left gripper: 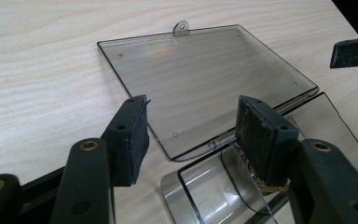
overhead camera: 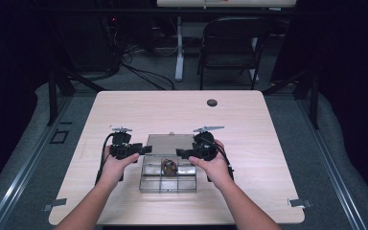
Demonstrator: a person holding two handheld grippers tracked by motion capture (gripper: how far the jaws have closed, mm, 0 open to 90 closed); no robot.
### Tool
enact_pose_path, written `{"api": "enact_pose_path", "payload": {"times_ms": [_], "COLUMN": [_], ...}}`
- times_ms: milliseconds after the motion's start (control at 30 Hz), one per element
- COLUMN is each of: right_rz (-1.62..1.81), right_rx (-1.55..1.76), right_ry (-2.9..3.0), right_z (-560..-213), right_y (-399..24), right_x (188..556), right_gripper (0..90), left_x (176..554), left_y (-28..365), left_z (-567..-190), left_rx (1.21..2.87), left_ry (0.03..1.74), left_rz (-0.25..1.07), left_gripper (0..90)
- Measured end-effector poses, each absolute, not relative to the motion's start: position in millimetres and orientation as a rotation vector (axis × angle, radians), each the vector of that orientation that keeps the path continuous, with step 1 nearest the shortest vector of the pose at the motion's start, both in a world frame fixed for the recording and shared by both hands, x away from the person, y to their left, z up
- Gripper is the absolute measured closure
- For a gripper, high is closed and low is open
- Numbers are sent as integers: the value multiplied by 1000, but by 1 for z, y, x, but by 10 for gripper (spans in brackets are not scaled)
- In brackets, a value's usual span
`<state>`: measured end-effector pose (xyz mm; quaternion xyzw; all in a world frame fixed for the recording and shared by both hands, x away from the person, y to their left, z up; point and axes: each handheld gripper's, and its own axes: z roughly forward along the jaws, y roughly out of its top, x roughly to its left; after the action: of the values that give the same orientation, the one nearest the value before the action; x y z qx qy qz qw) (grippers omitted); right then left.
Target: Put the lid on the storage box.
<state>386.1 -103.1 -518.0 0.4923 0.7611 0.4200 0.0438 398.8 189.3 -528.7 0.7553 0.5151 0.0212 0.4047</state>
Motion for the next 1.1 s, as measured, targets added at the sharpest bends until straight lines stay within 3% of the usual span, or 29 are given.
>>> {"api": "enact_pose_path", "payload": {"times_ms": [67,533,1100], "right_rz": [1295,1229,1117], "right_rx": [1524,1600,1680], "right_ry": [2311,2270,2269], "right_z": [-518,-519,-526], "right_y": [-105,-118,-115], "right_x": [387,396,409], "right_gripper": [294,428,415], "left_x": [400,409,420], "left_y": [188,186,183], "left_z": [-529,-530,-540], "left_rx": [1914,1914,1898], "left_ry": [1298,1322,1395], "left_rz": [55,41,-3], "left_gripper": [443,429,450]}}
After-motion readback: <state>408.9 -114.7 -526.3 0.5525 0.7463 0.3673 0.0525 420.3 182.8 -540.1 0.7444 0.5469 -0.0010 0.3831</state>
